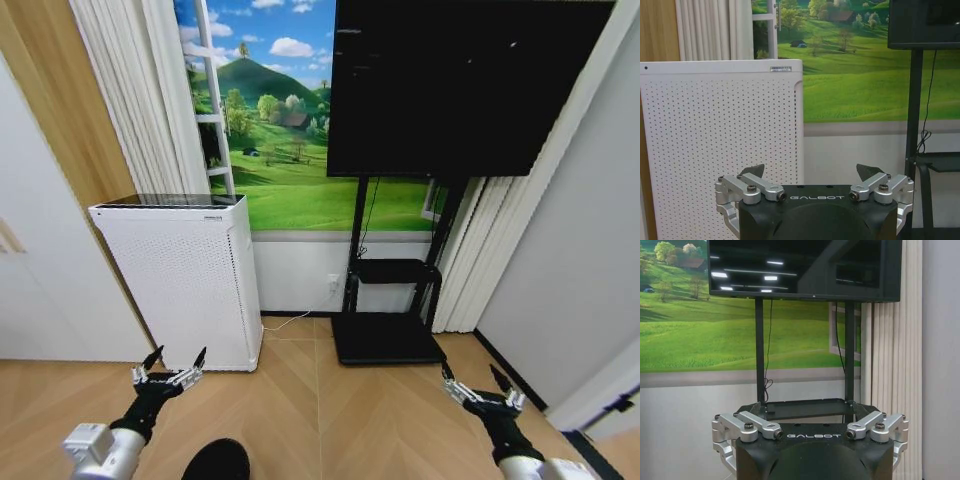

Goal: Pick up the trash bin and place the garbage on the floor into it.

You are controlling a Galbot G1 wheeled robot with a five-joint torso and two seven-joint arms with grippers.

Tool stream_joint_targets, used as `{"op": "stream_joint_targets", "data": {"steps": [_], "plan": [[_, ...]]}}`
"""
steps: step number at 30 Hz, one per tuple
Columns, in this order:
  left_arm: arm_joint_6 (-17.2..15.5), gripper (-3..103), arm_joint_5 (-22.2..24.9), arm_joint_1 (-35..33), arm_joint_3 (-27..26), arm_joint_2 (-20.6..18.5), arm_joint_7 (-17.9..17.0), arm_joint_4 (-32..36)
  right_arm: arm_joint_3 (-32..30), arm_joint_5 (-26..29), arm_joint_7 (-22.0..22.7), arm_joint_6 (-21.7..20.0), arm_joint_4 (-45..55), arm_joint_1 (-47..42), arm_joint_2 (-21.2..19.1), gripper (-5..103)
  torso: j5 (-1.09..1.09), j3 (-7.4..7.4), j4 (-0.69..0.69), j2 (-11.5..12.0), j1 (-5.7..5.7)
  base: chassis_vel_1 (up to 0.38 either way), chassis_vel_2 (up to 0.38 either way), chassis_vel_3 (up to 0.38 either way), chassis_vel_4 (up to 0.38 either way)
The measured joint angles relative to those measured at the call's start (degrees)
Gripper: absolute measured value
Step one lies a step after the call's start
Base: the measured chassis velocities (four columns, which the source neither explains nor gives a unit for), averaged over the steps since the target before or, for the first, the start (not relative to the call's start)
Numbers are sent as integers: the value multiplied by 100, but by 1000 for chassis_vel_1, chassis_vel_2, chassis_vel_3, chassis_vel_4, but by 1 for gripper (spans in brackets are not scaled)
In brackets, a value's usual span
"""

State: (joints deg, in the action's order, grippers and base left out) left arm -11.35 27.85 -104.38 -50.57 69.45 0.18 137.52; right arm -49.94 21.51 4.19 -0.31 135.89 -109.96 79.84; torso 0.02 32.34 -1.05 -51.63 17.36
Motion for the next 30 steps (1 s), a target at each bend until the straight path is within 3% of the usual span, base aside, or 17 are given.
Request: {"op": "stream_joint_targets", "data": {"steps": [7, 30], "plan": [[0, 100, 0, 0, 0, 0, 1, 0, -1, 0, 1, 0, 0, 0, -1, 100, -2, 77, -1, -151, 71, -25, -15, 11, 17], [0, 100, 0, 1, 0, 0, 0, 0, -1, 0, 0, 0, 0, 0, 0, 100, -2, 59, -1, -120, 62, 1, -3, -3, 1]]}}
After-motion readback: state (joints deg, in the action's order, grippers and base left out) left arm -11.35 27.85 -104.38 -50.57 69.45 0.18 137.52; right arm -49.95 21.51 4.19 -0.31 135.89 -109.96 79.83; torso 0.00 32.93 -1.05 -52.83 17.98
